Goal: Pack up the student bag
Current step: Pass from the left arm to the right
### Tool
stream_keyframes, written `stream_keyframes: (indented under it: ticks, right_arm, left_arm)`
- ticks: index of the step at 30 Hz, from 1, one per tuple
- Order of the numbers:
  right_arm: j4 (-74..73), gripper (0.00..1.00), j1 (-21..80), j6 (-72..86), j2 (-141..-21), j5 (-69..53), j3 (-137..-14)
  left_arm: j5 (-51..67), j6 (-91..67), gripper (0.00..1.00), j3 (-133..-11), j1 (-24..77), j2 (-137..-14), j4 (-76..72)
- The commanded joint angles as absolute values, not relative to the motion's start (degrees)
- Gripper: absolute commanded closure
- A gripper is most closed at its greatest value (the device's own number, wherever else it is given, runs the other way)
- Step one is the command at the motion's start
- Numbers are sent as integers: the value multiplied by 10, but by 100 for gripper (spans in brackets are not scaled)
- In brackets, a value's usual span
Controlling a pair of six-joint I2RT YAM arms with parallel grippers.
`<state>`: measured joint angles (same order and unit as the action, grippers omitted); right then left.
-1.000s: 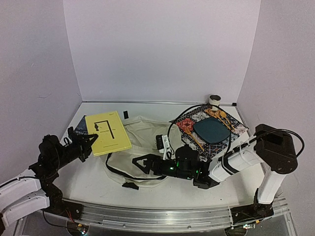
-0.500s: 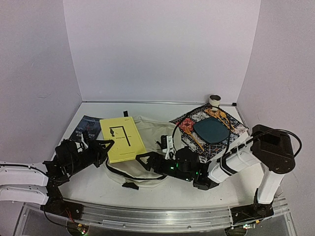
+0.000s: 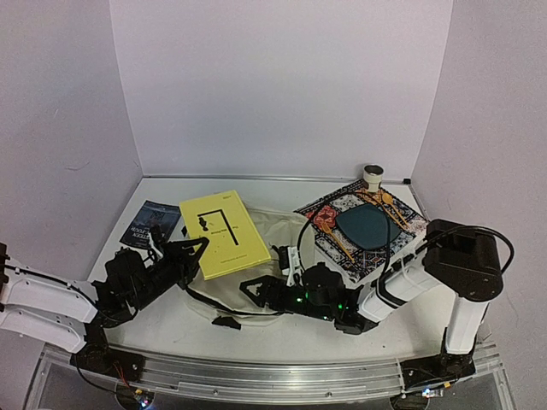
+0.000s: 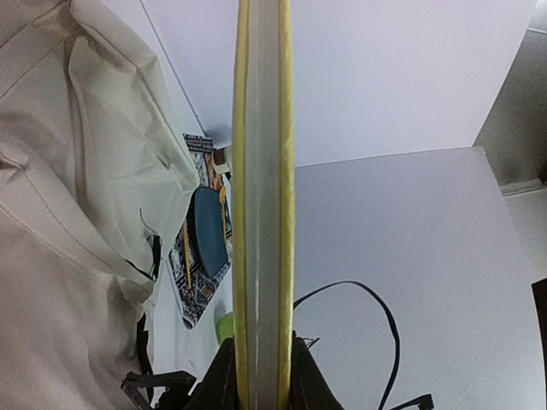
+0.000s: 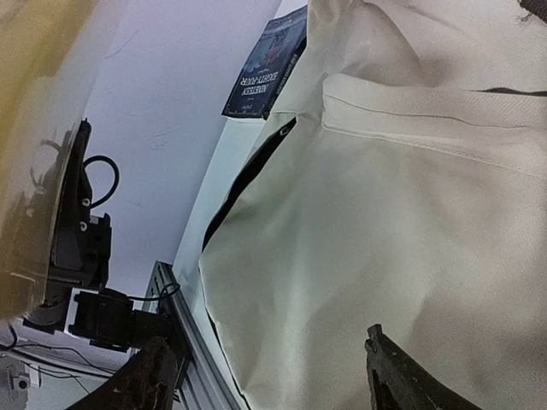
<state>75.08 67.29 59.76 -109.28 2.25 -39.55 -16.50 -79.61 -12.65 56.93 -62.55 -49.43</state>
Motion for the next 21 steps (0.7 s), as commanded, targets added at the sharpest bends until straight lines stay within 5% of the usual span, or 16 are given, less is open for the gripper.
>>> stream_keyframes:
  ticks: [1, 21]
  right_arm:
    - [1153, 24, 674, 577, -1043, 15, -375]
    - [1157, 19, 642, 585, -963, 18, -391]
  left_arm:
    - [-224, -801, 100, -127, 570, -591, -615]
    - [-196, -815, 100, -202, 570, -627, -614]
